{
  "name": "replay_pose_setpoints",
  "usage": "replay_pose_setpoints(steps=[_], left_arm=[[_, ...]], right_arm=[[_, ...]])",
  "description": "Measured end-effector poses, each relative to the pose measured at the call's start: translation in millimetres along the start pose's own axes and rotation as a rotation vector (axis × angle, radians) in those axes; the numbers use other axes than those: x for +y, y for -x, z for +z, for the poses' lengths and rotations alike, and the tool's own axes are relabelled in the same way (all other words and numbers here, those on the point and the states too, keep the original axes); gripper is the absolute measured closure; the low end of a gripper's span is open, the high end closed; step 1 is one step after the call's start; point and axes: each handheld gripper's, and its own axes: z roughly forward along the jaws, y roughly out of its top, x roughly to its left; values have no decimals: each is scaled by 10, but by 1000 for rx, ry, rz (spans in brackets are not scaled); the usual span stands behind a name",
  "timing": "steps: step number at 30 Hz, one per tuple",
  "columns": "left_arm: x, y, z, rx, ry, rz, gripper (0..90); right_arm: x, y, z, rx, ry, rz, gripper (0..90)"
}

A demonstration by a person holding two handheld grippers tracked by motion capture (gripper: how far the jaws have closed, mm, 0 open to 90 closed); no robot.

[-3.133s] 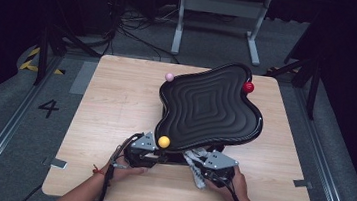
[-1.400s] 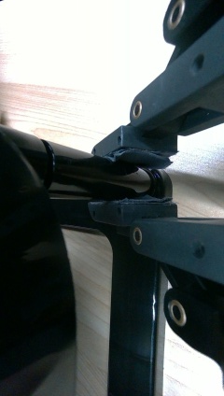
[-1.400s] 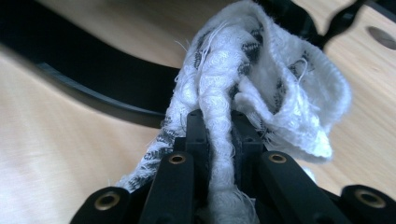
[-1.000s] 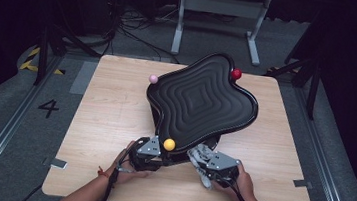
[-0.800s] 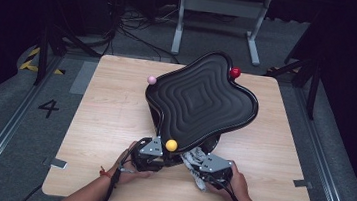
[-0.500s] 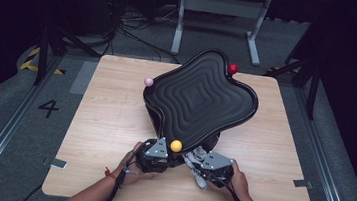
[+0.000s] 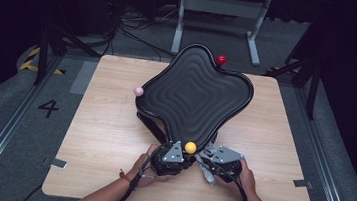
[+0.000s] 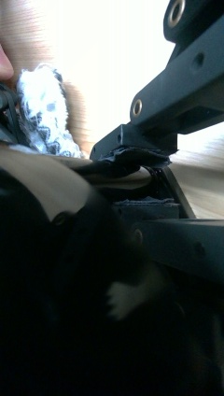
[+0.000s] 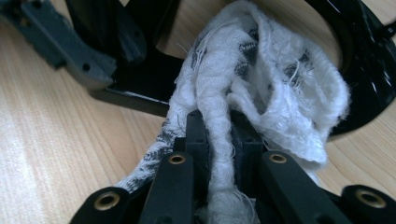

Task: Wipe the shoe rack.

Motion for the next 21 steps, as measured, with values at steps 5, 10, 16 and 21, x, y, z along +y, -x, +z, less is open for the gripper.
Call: replay_pose_setpoints(steps=[5,10,16,21], left_arm=[[53,44,58,10,-2,20,723],[62,61,67,8,-1,18,717],[57,81,53,1,1,40,646],[19,92,7,-18,6,25,592]], right_arm=[[-2,5,-28,12,13,2,803],[35,-54,-34,41,41,-14,802],[68,-78,-22,50,34,-23,801],[37,-37,-20,43,38,-13,801]])
